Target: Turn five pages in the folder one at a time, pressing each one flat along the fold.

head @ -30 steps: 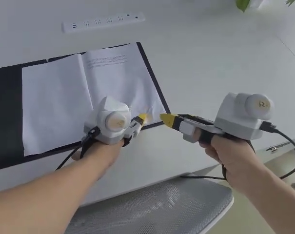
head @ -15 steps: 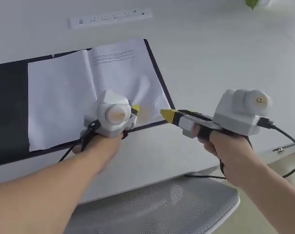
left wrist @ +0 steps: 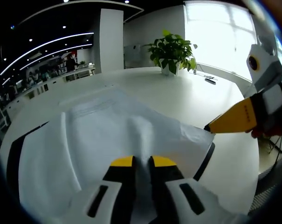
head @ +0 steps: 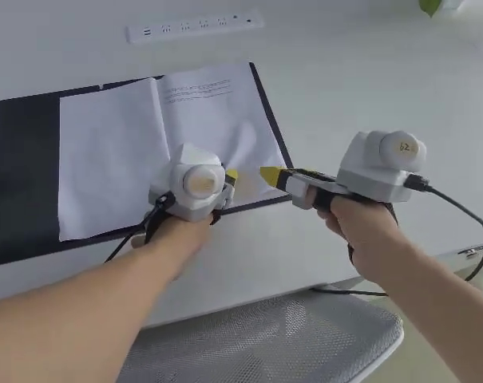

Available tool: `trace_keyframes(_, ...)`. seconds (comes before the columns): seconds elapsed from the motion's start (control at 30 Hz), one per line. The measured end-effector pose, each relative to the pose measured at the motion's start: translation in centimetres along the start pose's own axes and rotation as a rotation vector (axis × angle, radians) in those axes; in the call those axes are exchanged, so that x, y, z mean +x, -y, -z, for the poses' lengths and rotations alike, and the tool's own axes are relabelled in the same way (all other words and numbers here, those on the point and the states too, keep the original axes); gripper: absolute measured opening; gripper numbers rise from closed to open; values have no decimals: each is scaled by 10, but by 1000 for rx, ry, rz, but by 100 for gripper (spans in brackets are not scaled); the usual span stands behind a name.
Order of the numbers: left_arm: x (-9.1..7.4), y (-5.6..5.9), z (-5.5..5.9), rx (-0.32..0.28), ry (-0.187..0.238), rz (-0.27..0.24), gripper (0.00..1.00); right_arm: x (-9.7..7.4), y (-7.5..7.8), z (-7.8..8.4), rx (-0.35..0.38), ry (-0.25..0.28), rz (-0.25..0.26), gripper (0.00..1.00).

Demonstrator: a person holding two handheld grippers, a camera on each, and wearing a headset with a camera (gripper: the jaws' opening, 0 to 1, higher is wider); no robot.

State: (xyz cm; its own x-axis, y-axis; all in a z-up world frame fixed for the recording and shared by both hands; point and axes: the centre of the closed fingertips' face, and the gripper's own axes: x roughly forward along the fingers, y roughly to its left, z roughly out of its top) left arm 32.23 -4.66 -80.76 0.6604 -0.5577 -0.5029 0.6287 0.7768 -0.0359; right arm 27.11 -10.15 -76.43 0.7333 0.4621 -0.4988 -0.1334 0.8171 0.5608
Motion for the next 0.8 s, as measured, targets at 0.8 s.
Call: trace_keyframes(0.8,-1,1,-1,-18,-5,4,11,4,8,2,85,19,39,0)
